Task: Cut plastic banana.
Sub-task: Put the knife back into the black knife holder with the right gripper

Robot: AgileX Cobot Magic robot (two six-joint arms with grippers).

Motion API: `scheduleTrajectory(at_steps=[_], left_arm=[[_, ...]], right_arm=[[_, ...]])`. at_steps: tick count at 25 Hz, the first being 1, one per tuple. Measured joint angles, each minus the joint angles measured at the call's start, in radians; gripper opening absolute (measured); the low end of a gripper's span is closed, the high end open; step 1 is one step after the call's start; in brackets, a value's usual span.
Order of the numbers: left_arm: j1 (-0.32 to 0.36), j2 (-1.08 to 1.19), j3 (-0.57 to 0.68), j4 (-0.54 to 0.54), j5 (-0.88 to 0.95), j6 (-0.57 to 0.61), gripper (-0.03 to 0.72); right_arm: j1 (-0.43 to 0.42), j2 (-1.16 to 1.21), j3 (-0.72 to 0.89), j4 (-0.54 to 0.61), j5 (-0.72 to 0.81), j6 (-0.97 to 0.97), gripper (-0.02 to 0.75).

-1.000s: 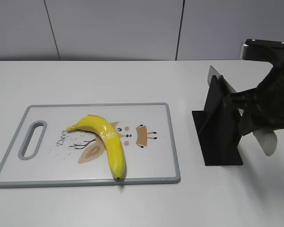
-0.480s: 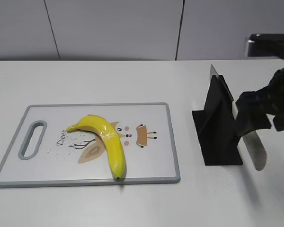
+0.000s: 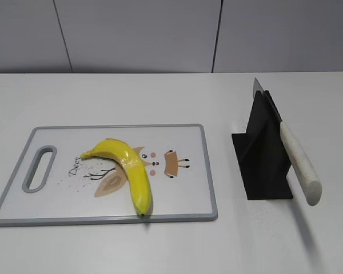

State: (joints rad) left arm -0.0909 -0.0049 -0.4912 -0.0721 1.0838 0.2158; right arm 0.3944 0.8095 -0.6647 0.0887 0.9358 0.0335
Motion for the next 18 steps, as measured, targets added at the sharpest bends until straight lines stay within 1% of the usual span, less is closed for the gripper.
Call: scheduleTrajectory(at_steps=[3, 5, 9, 13, 18], left_arm=[[0.000, 0.000, 0.000, 0.000, 0.000, -0.001, 0.490], [0.000, 0.000, 0.000, 0.000, 0.000, -0.001, 0.490], [0.000, 0.000, 0.000, 0.000, 0.000, -0.002, 0.490], [0.000, 0.000, 0.000, 0.000, 0.000, -0.003, 0.490], [0.000, 0.000, 0.000, 0.000, 0.000, -0.003, 0.490]], right_arm=[[0.000, -0.182, 0.099, -0.002, 0.006, -0.004, 0.587], [0.000, -0.284, 0.131, -0.003, 0.010, -0.005, 0.585], [0.000, -0.452, 0.137, -0.003, 0.010, -0.005, 0.580], [0.000, -0.567, 0.138, -0.005, 0.018, -0.005, 0.580], [0.000, -0.658, 0.164, -0.023, 0.100, -0.014, 0.580]])
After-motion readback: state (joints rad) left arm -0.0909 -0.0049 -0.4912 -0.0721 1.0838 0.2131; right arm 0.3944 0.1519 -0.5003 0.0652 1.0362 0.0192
